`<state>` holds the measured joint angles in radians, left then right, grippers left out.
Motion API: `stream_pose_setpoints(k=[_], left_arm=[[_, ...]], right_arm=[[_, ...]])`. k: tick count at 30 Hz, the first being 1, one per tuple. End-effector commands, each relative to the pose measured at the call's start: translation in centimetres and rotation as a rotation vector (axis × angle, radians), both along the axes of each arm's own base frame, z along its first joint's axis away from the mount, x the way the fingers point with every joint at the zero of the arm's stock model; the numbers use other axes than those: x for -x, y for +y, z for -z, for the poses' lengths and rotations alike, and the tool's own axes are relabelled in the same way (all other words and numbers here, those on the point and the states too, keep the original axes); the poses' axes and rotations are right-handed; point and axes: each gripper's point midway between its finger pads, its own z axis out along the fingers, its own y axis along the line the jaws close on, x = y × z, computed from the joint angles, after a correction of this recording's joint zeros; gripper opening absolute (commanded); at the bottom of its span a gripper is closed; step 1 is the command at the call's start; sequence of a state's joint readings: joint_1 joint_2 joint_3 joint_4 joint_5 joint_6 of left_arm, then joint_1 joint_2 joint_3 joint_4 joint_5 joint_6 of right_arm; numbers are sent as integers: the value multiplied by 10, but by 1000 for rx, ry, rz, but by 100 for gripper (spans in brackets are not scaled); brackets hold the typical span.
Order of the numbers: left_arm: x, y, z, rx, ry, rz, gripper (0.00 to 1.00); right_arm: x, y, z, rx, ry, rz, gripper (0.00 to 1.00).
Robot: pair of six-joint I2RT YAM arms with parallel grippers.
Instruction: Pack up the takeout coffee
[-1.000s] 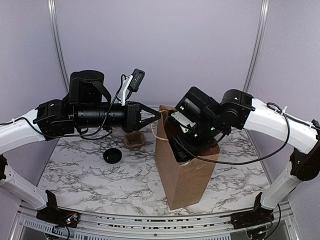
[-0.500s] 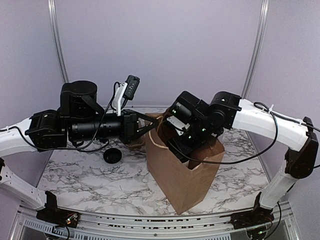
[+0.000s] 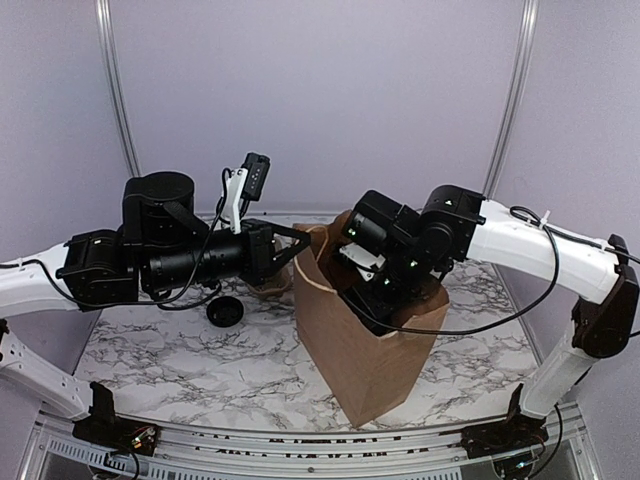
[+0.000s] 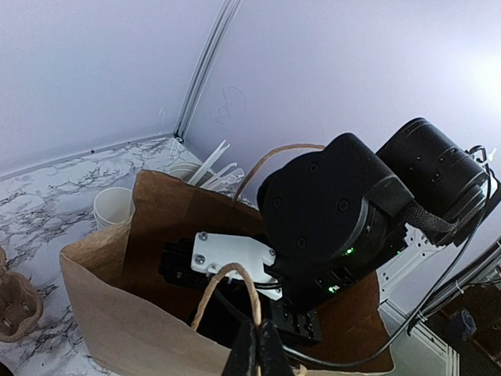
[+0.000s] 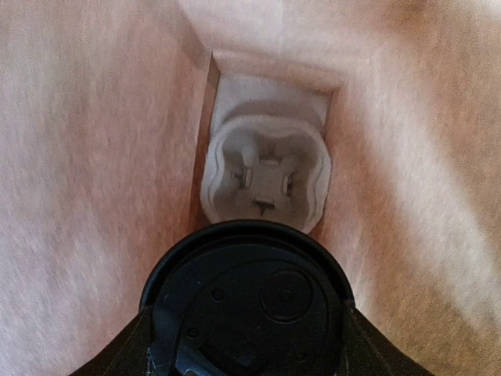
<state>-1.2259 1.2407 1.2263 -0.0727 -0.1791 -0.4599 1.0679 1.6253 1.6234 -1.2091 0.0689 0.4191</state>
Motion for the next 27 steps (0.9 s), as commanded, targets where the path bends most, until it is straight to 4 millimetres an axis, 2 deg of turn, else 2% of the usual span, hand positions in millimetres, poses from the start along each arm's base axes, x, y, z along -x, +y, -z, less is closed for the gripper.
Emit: stream_pose_setpoints(k=[1,20,27], left_arm=[[-1,4,-11,45,-24,-21,0],[0,1,-13,55,-25,-9,0],[0,0,-13,53,-26,-7,0]], right_arm=[[10,-13,-7,3,13,8,48],[7,-13,42,11,33,33,49],[8,-20,50,42,35,37,49]])
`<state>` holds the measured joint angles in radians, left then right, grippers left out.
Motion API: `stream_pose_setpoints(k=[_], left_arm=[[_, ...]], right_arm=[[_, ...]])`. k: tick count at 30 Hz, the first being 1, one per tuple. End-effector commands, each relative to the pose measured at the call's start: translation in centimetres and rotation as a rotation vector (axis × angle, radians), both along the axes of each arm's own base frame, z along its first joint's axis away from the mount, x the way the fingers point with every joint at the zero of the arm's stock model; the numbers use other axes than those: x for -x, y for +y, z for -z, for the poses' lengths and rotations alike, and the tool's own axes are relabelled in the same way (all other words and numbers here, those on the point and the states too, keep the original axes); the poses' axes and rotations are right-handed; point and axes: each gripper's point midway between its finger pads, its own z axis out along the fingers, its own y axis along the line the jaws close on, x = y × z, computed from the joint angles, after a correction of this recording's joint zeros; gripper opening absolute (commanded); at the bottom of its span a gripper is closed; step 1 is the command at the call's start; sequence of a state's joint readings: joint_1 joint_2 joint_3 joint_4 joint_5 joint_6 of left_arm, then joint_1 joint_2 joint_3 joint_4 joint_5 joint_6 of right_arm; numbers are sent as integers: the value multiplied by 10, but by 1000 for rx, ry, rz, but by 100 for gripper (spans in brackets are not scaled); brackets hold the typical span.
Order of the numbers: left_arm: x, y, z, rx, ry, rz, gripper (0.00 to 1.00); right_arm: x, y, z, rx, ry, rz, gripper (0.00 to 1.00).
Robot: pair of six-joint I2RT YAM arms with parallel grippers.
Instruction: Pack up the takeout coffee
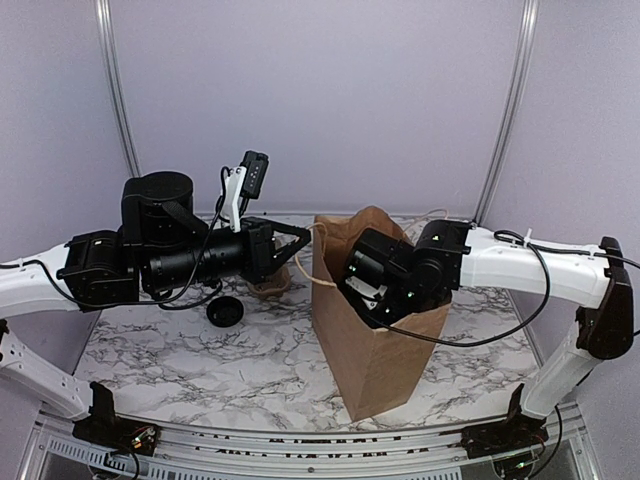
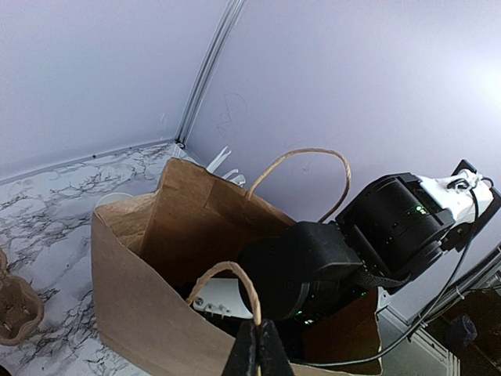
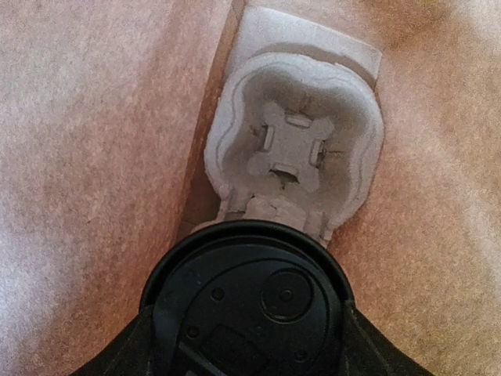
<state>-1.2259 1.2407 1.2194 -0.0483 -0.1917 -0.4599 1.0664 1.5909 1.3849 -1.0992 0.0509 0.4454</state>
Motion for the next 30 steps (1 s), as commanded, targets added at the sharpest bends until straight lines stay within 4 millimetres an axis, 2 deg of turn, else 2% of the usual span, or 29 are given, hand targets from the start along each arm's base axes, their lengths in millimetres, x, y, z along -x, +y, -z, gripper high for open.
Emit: stream_pose_setpoints(k=[1,11,24,30], left_arm=[[2,0,-10,36,-18,5,0],[2,3,-12,38,-25,-2,0],[0,3,-10,34,-28,-13,0],[-1,4,-12,37,-31,-19,0]], right_arm=[[-5,0,-8,-23,-31,16,49],[-7,2,-14,-22,-40,10,51],[-8,8,-37,-40,-66,-2,70],[-6,11,-46,-44,-74,-9,75]])
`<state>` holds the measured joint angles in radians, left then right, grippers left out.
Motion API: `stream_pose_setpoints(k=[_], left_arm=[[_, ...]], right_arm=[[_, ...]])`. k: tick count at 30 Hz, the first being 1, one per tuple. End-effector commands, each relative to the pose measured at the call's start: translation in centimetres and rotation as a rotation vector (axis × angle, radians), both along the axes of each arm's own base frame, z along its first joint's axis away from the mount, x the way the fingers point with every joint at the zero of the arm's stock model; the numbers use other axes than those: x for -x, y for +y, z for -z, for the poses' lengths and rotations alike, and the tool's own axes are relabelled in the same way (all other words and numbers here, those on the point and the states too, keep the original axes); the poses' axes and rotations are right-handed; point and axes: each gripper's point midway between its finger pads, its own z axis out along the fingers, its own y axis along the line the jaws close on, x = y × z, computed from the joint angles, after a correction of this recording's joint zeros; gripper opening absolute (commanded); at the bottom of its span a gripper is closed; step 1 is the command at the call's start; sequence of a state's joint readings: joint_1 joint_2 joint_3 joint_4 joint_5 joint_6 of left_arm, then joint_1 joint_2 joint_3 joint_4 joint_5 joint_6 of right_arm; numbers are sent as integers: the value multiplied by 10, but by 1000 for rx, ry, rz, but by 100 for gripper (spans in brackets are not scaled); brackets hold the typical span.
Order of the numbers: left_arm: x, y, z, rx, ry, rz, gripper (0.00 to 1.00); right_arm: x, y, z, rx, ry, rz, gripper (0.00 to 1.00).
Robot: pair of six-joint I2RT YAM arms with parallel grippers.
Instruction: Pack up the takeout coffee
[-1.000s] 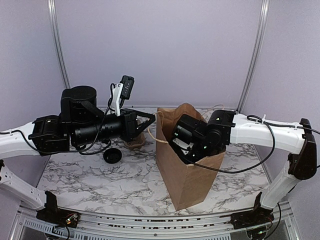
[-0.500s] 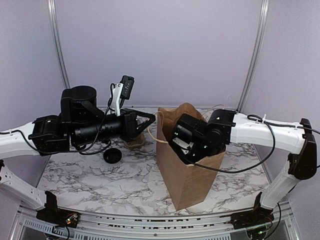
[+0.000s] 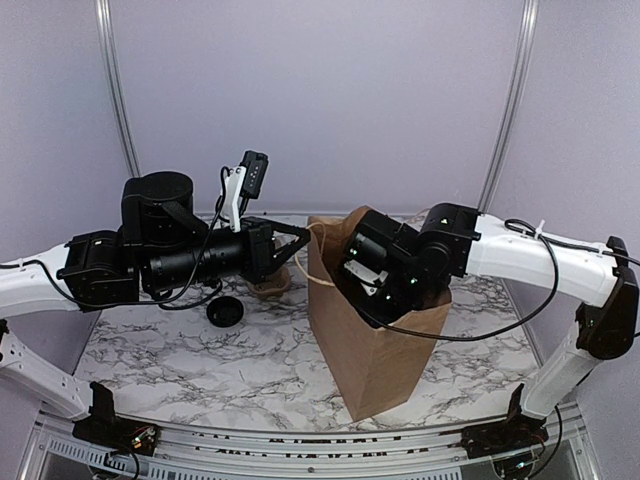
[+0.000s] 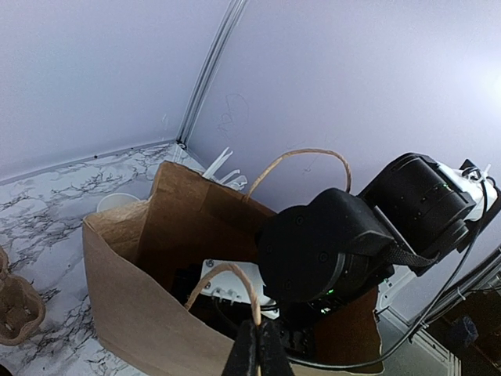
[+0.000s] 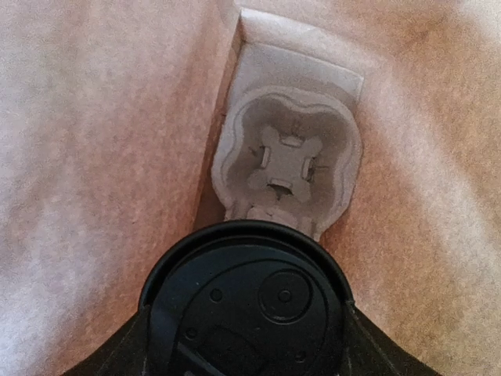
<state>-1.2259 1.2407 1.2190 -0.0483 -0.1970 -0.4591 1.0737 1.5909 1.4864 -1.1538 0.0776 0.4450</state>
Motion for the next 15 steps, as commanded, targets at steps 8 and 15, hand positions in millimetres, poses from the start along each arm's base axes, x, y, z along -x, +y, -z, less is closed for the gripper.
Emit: stream_pose_setpoints(k=[8,15], left_arm=[[-1,4,-12,41,-31,-19,0],[-1,4,-12,40,-33,-20,0]], right_arm=[[2,7,-32,-28,-46,-16,79],[1,8,-43,-41,-65,-15,85]])
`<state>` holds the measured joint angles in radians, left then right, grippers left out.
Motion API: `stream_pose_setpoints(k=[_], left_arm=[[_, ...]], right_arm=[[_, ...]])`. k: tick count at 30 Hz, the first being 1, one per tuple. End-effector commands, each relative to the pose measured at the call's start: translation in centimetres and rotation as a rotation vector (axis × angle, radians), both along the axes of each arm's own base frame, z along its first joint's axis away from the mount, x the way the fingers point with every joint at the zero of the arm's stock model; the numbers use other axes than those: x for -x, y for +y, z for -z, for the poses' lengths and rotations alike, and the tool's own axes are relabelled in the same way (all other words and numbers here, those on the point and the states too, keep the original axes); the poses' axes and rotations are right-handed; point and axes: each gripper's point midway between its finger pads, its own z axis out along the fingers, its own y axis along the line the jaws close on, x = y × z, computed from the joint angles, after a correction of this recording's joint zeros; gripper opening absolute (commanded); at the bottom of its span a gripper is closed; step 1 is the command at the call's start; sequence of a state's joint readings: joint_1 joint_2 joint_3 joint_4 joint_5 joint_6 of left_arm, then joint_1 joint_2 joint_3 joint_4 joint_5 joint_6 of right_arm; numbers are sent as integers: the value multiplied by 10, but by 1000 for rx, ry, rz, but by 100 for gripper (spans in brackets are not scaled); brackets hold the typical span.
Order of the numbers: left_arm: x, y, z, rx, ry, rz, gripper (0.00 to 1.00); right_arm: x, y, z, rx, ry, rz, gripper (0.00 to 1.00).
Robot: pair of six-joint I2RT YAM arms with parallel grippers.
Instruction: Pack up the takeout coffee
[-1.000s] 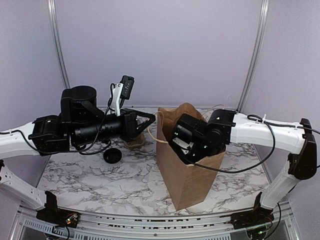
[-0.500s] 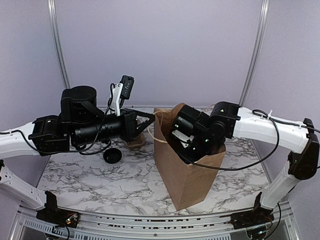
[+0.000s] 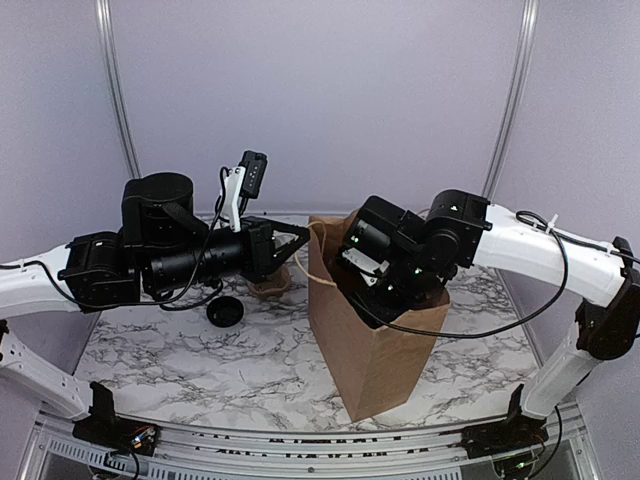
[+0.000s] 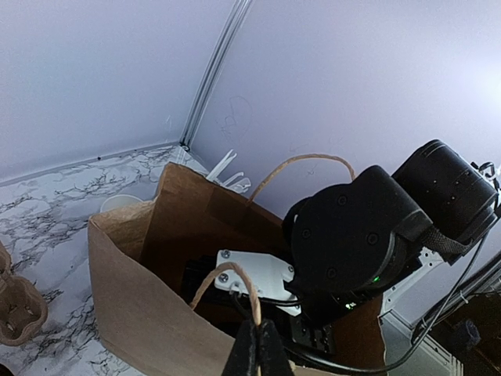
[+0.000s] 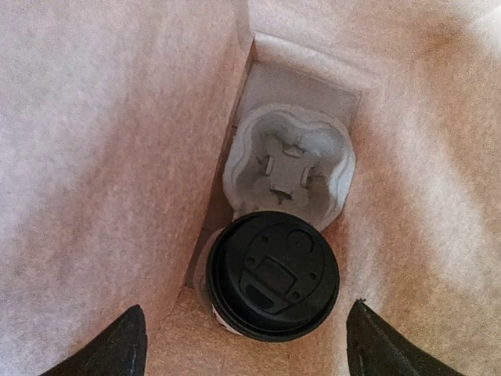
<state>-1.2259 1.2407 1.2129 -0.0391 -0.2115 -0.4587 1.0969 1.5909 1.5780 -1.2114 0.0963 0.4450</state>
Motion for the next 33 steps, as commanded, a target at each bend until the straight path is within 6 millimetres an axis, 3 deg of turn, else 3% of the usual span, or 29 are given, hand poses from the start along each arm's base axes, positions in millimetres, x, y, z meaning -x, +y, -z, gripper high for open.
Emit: stream_pose_setpoints(k=[1,33], left_arm=[[1,3,-13,41,-31,-5,0],[3,-2,-14,43,-26,13,0]], right_arm=[[-2,3,-19,-23,-36,3,85],[-24,31,-119,-342,-267,-6,86]])
